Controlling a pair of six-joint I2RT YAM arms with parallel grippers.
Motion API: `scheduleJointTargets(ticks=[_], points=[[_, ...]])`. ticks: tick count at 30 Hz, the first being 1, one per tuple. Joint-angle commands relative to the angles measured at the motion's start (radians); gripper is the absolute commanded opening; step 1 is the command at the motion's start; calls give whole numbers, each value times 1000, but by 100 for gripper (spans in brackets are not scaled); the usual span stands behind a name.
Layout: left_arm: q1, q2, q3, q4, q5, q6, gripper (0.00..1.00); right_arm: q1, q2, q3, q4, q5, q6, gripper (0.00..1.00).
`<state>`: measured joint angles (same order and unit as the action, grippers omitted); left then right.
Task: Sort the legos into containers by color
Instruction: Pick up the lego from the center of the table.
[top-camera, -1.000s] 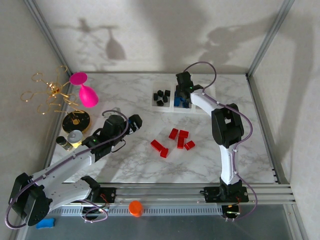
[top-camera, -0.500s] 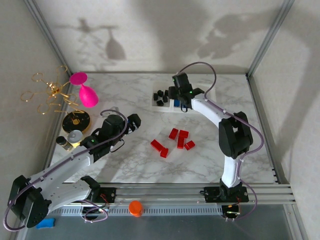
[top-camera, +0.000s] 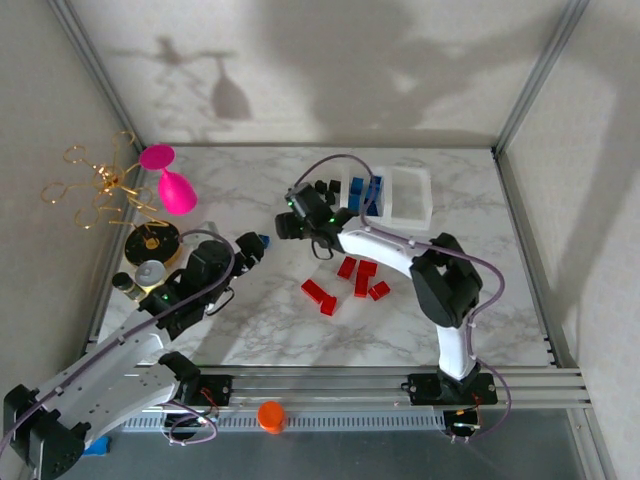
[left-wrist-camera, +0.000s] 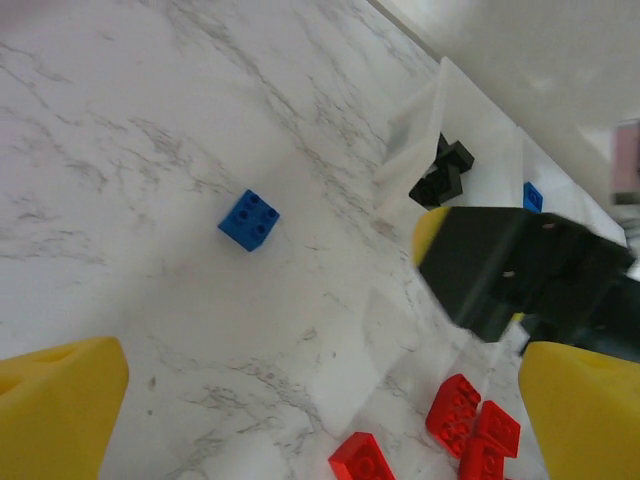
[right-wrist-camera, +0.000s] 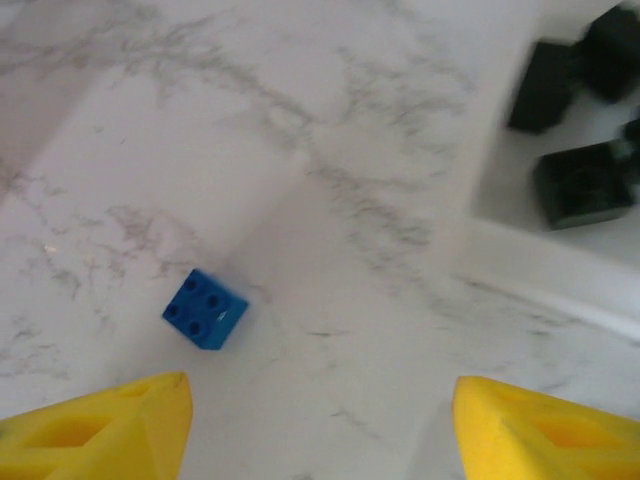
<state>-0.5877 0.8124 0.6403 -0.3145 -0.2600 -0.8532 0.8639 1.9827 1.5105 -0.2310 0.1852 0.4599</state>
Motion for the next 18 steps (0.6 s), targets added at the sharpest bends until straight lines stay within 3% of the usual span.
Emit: scheduleJointTargets(ticks=[1, 18], points=[[-4, -44, -15, -81, -79, -30, 100, 38, 85, 63, 16, -17, 56, 71], [8, -105, -39, -150, -162, -63, 100, 85, 414, 392, -54, 39, 39, 79]])
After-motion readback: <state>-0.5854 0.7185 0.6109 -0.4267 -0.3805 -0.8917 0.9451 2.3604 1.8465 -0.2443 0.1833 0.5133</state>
